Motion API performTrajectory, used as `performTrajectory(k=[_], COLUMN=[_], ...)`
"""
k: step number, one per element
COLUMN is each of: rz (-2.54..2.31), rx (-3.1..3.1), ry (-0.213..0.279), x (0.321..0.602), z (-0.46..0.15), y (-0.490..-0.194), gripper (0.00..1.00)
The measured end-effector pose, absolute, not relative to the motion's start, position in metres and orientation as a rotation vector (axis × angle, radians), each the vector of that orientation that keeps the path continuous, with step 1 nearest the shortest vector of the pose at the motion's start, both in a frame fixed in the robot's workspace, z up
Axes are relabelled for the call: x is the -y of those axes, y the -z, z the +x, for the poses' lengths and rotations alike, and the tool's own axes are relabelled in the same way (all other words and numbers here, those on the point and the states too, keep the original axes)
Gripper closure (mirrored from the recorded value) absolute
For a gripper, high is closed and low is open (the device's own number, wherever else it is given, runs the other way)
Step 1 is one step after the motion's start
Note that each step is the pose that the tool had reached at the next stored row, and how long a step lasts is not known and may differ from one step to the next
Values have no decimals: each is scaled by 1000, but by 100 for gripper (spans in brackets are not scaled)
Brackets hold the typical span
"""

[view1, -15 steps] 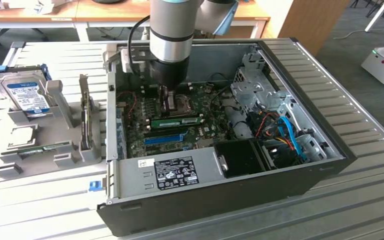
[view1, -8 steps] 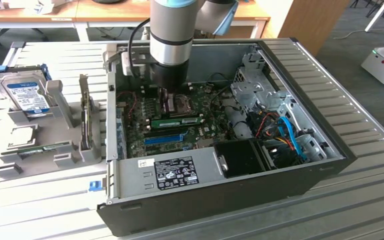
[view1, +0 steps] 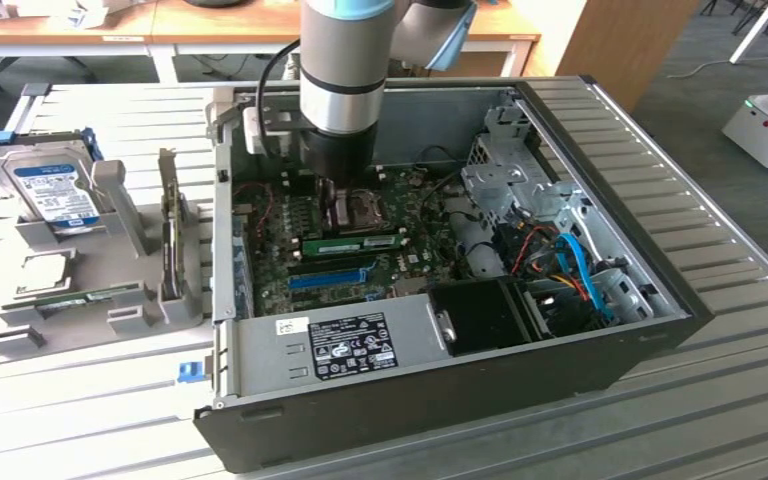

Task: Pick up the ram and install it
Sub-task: 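Press down the ram until it locks into place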

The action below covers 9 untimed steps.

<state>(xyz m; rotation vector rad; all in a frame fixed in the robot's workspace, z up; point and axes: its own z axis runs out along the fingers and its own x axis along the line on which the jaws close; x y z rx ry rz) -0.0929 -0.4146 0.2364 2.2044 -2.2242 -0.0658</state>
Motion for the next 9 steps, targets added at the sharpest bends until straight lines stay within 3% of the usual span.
performTrajectory(k=[9], rz=[2204], rx=[2224], ry=[66], x=[415], z=[-93], y=[-231], gripper=[89])
